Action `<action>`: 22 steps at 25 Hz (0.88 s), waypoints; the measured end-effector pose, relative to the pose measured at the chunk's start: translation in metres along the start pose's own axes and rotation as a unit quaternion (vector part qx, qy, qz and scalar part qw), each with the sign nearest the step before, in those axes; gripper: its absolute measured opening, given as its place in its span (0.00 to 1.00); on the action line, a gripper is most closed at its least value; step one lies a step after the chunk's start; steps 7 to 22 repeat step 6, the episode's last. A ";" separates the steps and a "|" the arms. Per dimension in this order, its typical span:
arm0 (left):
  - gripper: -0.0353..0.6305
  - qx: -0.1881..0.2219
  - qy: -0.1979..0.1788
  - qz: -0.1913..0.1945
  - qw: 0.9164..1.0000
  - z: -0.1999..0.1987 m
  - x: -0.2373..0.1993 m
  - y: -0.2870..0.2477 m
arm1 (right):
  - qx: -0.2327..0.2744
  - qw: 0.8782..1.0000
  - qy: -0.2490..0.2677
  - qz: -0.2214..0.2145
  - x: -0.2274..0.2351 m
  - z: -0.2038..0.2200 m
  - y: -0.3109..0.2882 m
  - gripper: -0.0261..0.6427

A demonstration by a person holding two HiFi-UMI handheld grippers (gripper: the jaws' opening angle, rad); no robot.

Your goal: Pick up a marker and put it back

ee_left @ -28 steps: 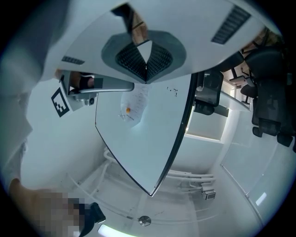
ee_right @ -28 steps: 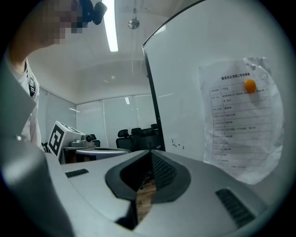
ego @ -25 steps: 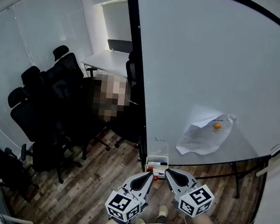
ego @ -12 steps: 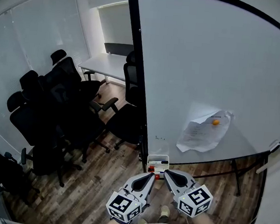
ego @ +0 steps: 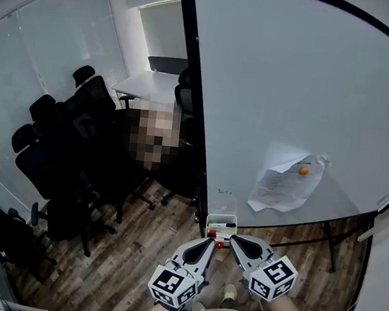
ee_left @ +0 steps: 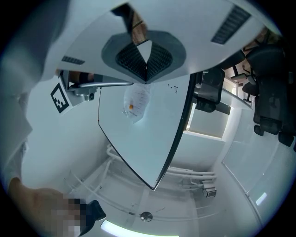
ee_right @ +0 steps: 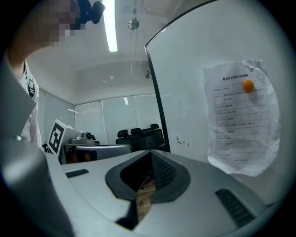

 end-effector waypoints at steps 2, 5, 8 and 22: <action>0.07 0.000 0.001 -0.002 1.000 0.001 -0.001 -0.002 | 0.000 1.000 0.000 -0.001 0.002 0.002 0.000 0.06; 0.07 0.001 0.000 -0.003 1.000 0.001 -0.003 -0.007 | 0.001 1.000 0.005 0.000 0.007 0.001 -0.002 0.06; 0.07 0.001 0.000 -0.003 1.000 0.001 -0.003 -0.009 | 0.001 1.000 0.007 0.001 0.009 0.001 -0.003 0.06; 0.07 0.001 0.000 -0.003 1.000 0.001 -0.003 -0.009 | 0.001 1.000 0.007 0.001 0.009 0.001 -0.003 0.06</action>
Point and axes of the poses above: the fingertips, and each gripper's own axes: y backward along the fingers, x to its right, z out of its underside, the point moved 2 cm from there along y, backward along the fingers, and after that the axes turned 3 degrees about y, right-handed, at the moved point
